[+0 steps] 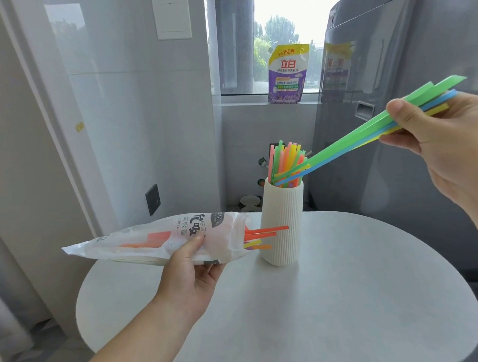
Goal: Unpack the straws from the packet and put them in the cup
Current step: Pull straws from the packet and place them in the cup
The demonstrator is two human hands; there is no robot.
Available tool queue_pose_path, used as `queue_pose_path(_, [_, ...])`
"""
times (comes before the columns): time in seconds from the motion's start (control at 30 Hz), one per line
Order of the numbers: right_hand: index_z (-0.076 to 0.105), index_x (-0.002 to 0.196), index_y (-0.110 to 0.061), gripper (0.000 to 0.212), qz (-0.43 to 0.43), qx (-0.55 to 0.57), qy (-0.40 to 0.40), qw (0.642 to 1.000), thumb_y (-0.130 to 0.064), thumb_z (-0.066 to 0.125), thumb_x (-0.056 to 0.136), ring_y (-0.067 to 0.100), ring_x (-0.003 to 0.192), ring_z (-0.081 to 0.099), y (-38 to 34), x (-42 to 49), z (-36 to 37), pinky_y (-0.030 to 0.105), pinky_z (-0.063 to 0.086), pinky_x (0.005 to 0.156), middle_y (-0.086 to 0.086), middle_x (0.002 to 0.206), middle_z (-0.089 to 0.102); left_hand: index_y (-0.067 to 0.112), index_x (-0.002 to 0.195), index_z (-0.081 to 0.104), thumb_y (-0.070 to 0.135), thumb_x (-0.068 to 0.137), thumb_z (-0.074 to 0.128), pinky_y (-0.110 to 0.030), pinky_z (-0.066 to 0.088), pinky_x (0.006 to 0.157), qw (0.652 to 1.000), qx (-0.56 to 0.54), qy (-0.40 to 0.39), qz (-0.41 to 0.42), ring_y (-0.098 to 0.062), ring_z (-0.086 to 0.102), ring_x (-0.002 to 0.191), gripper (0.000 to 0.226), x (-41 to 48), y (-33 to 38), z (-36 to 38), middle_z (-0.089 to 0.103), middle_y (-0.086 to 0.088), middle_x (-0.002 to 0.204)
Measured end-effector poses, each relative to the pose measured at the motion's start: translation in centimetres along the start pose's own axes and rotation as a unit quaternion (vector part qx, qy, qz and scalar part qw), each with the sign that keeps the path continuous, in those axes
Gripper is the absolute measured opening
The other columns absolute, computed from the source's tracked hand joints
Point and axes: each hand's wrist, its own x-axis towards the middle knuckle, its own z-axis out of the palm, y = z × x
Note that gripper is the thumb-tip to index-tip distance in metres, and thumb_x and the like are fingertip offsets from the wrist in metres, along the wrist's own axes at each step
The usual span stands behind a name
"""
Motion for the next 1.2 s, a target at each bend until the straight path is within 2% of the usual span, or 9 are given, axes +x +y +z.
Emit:
queue_pose_path(0.13, [0.07, 0.084, -0.016, 0.01, 0.012, -0.042, -0.002, 0.999, -0.022, 0.077, 0.088, 0.017, 0.076, 0.078, 0.2, 0.9, 0.7, 0.028, 0.062, 0.076, 0.003, 0.086, 0.076, 0.014, 0.12, 0.067, 0.006, 0.097, 0.063, -0.03, 0.063, 0.055, 1.0, 0.003, -0.006, 0.004, -0.016, 0.079, 0.075, 0.025, 0.0, 0.0, 0.0, 0.082, -0.002, 0.088])
queue_pose_path(0.3, [0.07, 0.086, -0.014, 0.01, 0.037, -0.064, -0.019, 0.997, -0.021, 0.078, 0.087, 0.017, 0.078, 0.078, 0.2, 2.2, 1.8, 0.027, 0.063, 0.073, 0.006, 0.09, 0.075, 0.014, 0.123, 0.065, 0.006, 0.097, 0.064, -0.032, 0.063, 0.056, 1.0, 0.01, -0.013, 0.001, -0.017, 0.08, 0.077, 0.027, 0.0, -0.1, -0.2, 0.082, -0.004, 0.091])
queue_pose_path(0.43, [0.07, 0.084, -0.014, 0.01, 0.04, -0.103, -0.05, 0.993, -0.019, 0.078, 0.087, 0.019, 0.075, 0.078, 0.3, 2.7, 3.2, 0.027, 0.064, 0.071, 0.005, 0.086, 0.076, 0.013, 0.131, 0.063, 0.006, 0.097, 0.063, -0.033, 0.064, 0.058, 1.0, 0.009, -0.016, 0.003, -0.019, 0.08, 0.081, 0.035, 0.1, -0.2, -0.2, 0.082, -0.005, 0.096])
queue_pose_path(0.7, [0.069, 0.091, -0.02, 0.009, 0.04, -0.194, -0.104, 0.975, -0.024, 0.076, 0.088, 0.014, 0.071, 0.077, 0.1, 3.3, 6.1, 0.025, 0.064, 0.068, 0.0, 0.087, 0.076, 0.014, 0.135, 0.062, 0.005, 0.097, 0.062, -0.035, 0.065, 0.06, 1.0, 0.012, -0.021, 0.002, -0.02, 0.08, 0.084, 0.039, 0.2, -0.6, -0.1, 0.082, -0.006, 0.102])
queue_pose_path(0.8, [0.07, 0.089, -0.017, 0.01, 0.044, -0.225, -0.117, 0.966, -0.024, 0.077, 0.088, 0.017, 0.071, 0.078, 0.5, 3.7, 7.0, 0.032, 0.064, 0.075, 0.003, 0.087, 0.076, 0.014, 0.137, 0.061, 0.005, 0.097, 0.063, -0.036, 0.065, 0.061, 1.0, 0.013, -0.018, 0.002, -0.021, 0.08, 0.087, 0.042, 0.2, -0.6, -0.1, 0.08, -0.007, 0.109])
queue_pose_path(0.93, [0.071, 0.097, -0.012, 0.018, 0.067, -0.269, -0.145, 0.95, -0.026, 0.075, 0.089, 0.015, 0.071, 0.077, 1.6, 3.9, 8.3, 0.027, 0.062, 0.071, 0.004, 0.09, 0.076, 0.014, 0.134, 0.062, 0.005, 0.097, 0.062, -0.033, 0.063, 0.056, 1.0, 0.013, -0.02, -0.003, -0.019, 0.08, 0.08, 0.038, 0.0, -0.7, 0.0, 0.082, -0.006, 0.1])
queue_pose_path(1.13, [0.069, 0.103, -0.008, 0.032, 0.071, -0.342, -0.169, 0.921, -0.033, 0.078, 0.085, 0.018, 0.076, 0.076, 3.9, 3.5, 9.4, 0.037, 0.064, 0.078, 0.007, 0.098, 0.075, 0.014, 0.125, 0.065, 0.006, 0.098, 0.061, -0.034, 0.065, 0.059, 0.999, 0.018, -0.026, -0.007, -0.019, 0.079, 0.077, 0.029, -0.1, -0.6, 0.1, 0.082, -0.005, 0.095])
queue_pose_path(1.2, [0.065, 0.115, -0.01, 0.043, 0.045, -0.365, -0.163, 0.916, -0.036, 0.079, 0.084, 0.02, 0.079, 0.074, 4.3, 3.2, 9.6, 0.038, 0.064, 0.076, 0.007, 0.102, 0.072, 0.015, 0.121, 0.066, 0.005, 0.098, 0.06, -0.035, 0.065, 0.06, 0.999, 0.02, -0.027, -0.009, -0.018, 0.079, 0.076, 0.025, -0.1, -0.6, 0.1, 0.082, -0.004, 0.093])
